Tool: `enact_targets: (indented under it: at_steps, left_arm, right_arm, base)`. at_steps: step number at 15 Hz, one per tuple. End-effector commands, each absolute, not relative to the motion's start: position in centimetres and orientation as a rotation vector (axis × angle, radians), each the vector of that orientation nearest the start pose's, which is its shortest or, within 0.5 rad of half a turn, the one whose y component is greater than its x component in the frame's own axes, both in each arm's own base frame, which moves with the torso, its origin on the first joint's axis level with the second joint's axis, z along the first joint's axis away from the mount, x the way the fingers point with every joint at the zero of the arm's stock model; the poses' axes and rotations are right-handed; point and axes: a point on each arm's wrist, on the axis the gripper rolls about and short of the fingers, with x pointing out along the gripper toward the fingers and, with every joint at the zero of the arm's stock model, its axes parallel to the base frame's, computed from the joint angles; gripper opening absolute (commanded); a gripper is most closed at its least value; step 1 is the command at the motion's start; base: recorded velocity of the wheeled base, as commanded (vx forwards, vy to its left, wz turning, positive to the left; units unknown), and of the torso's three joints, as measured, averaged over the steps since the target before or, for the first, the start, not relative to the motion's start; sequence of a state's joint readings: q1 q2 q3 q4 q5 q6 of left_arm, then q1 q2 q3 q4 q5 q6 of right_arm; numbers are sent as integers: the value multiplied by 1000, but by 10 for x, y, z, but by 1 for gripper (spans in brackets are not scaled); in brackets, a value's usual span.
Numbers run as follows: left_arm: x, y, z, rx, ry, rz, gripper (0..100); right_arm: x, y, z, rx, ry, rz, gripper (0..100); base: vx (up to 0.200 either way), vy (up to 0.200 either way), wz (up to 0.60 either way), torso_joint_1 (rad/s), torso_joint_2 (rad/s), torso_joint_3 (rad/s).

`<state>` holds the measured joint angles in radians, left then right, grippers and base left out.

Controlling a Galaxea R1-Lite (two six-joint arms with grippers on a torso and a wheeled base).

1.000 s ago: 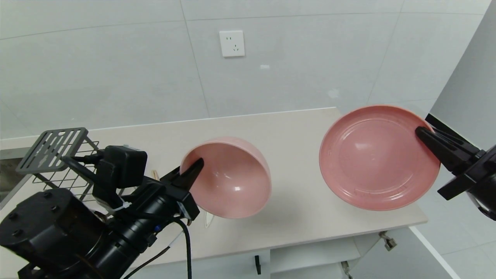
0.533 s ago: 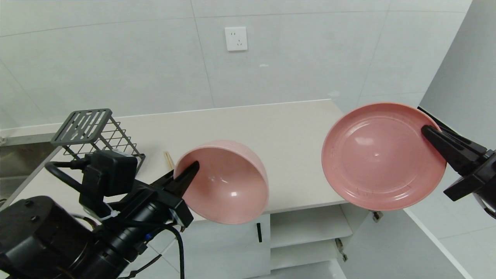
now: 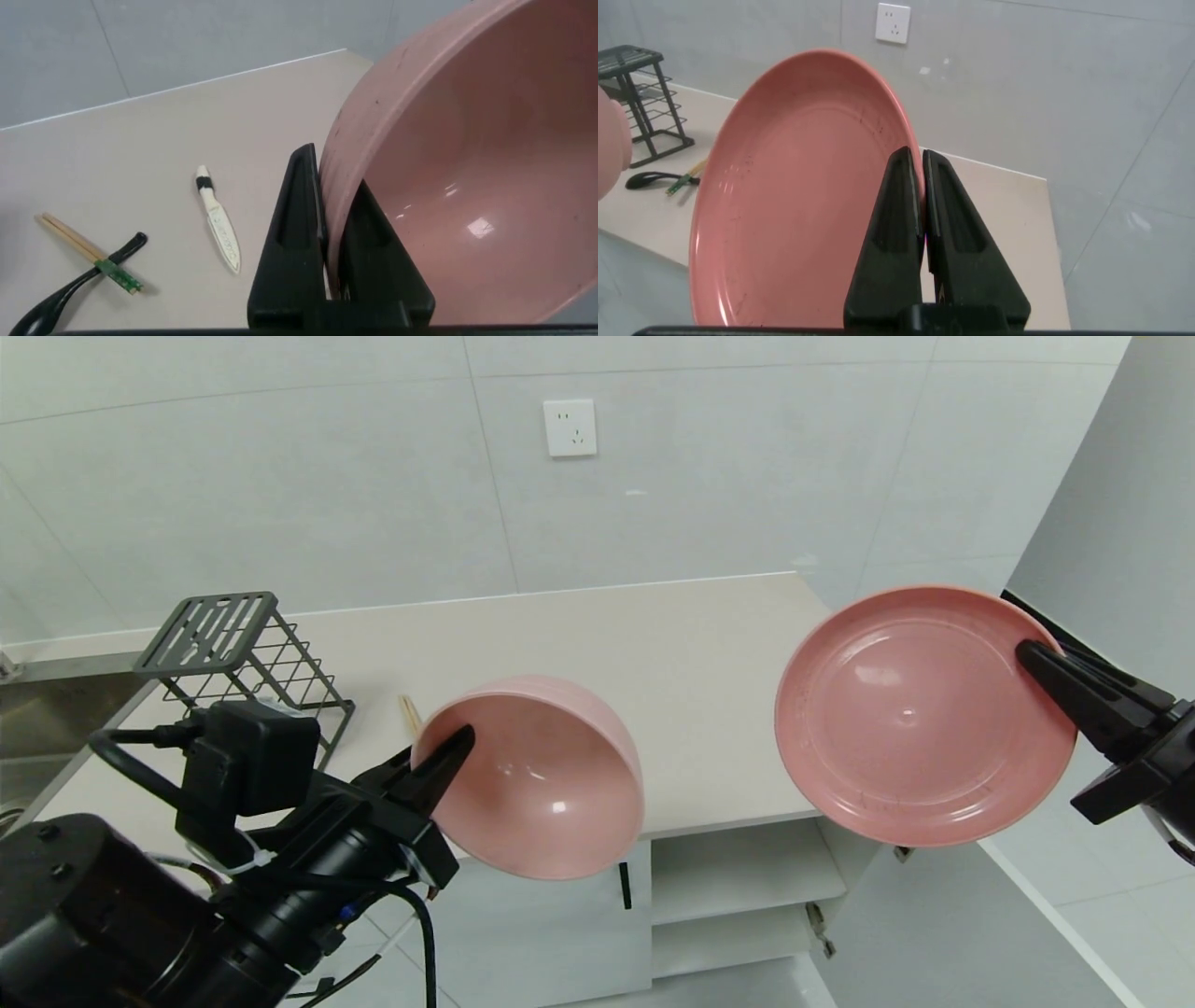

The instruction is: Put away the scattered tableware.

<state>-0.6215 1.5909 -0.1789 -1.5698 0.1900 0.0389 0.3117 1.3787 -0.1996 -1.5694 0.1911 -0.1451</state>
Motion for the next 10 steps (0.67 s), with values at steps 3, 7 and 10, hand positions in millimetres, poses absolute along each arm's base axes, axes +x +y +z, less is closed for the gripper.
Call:
enact_targets:
  at_steps: [3,7,10]
  left_arm:
    - [171,-117,158,-30,-164,-428,0]
    - [171,-118,157,-28,-160,-429,0]
    - [171,-118,155,-25,-154,-429,0]
  right_arm:
    - [163,59,201,-115,-431,477,0]
    - [164,59,199,-116,-420,479,0]
    - [164,59,198,-116,-417,479,0]
  base:
    - [-200,0,0,9,4,1]
    - [-100,0,0,0,7,-2]
    - [0,0,-600,-2,2,-1]
